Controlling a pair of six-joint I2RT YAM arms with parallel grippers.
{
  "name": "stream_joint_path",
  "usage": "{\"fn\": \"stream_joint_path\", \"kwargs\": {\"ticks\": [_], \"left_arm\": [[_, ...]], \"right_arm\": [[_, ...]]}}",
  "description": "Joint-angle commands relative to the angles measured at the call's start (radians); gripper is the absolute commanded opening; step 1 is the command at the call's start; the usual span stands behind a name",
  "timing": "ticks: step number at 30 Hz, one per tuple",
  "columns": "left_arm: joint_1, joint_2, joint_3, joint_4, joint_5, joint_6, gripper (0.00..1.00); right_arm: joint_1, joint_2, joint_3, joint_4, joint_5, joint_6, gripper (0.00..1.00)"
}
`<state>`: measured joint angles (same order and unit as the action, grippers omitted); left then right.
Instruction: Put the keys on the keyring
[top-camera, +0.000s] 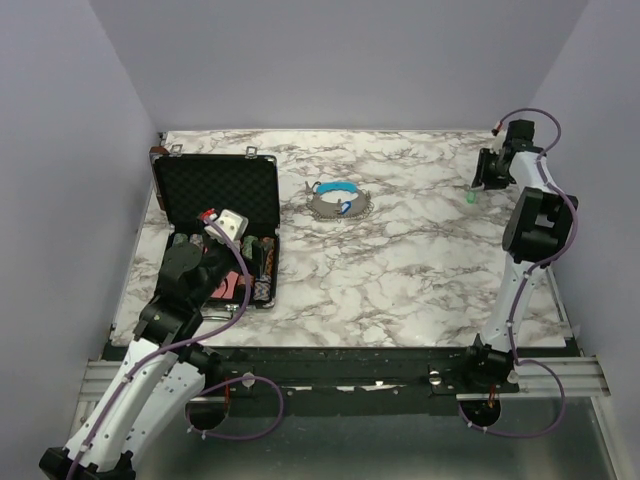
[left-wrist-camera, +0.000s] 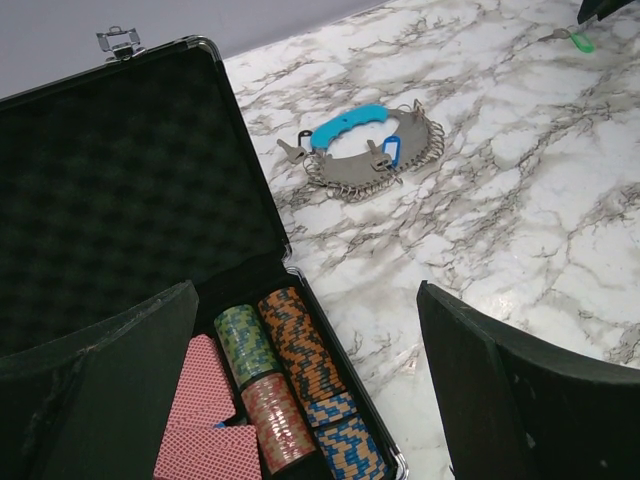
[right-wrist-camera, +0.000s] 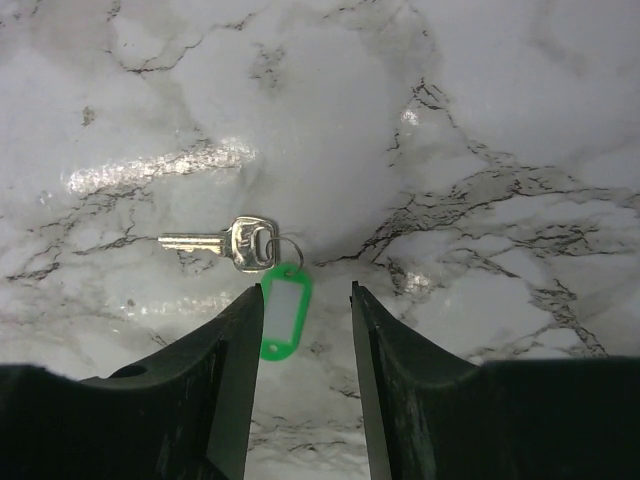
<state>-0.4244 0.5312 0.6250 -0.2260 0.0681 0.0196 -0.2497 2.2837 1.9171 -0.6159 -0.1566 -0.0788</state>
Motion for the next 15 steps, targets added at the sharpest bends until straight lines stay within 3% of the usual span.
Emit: {"fn": "stream_joint_path", "kwargs": {"ticks": [1,15], "left_arm": [[0.012,0.012,-0.008,0.004,0.015,0.011,0.99],[0.022,0.039,-0.007,0.004,0.016,0.013,0.99]], "right_arm": [[0.0,0.06,0.06,-0.05,0.0,0.016,0.48],[-0.002,0.148,0.134,-0.081,-0.077,0.027,0.45]]}}
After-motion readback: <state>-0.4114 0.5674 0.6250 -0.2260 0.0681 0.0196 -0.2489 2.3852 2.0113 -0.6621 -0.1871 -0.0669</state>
